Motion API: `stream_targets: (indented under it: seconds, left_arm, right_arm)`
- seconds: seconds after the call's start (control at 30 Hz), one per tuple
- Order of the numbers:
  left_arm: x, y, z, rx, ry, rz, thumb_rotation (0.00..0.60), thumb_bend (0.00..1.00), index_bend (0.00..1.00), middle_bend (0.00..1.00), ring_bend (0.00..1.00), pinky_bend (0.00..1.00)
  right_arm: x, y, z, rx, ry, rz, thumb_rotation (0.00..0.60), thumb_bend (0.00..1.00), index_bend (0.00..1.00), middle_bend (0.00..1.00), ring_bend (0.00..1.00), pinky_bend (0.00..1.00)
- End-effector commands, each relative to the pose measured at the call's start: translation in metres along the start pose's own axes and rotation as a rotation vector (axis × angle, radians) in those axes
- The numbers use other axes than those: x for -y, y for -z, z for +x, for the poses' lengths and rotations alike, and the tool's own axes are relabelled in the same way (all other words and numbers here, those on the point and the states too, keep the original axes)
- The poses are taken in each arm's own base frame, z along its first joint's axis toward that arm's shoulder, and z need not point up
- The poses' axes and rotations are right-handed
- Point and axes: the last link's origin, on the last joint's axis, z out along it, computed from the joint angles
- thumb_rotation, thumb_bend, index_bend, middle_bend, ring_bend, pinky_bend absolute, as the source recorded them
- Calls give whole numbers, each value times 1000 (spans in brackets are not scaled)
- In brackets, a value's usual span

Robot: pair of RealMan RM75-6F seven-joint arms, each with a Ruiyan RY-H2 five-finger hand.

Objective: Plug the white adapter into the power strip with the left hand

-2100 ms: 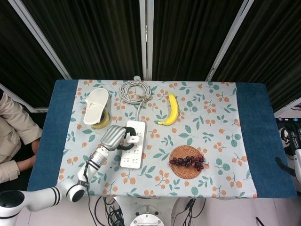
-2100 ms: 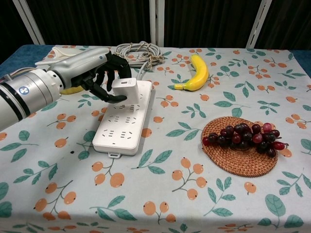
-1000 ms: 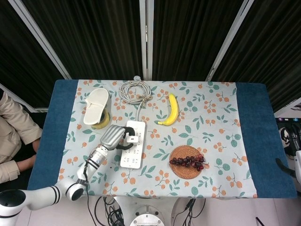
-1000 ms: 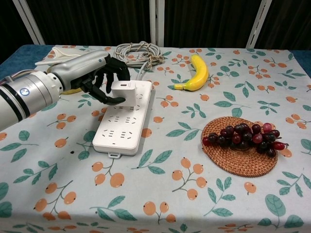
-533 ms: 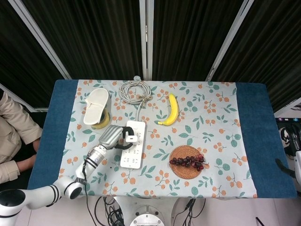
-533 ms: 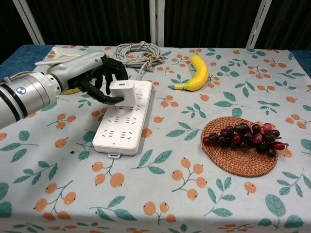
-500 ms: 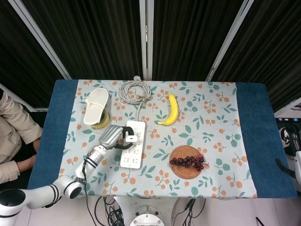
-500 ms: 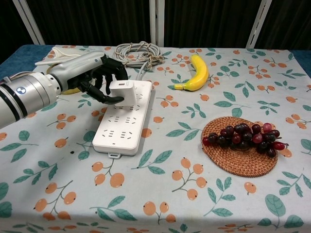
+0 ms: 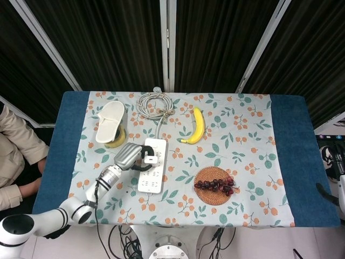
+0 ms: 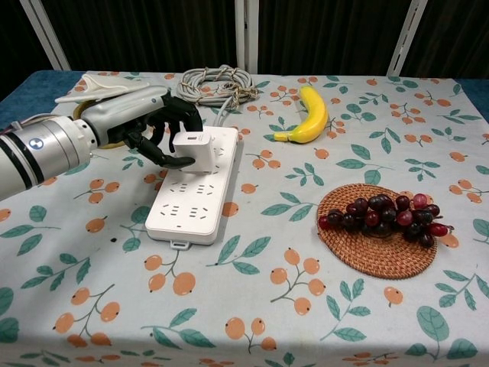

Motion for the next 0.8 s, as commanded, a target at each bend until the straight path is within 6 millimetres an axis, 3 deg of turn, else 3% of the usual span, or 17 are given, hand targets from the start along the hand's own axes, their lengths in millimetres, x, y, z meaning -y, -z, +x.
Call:
stream_targets:
  seconds: [0.03,0.63,0.8]
  left_arm:
    - [1,-1,-1,4,0,-1,600,504,677,729,537,718]
    - [8,1,-9,28,-39,13,600,503,682,733,531,709]
    - [5,3,-9,57,-71,15,600,502,510,538,414,662]
  right_arm:
    - [0,0,0,-2,0,-2,600,122,0,10,0,0]
    - [-2,1,-1,-4,-6,-6,600,122,0,13,0,0]
    - [-3,2,0,-8,-10,-7,600,122,0,15,0,0]
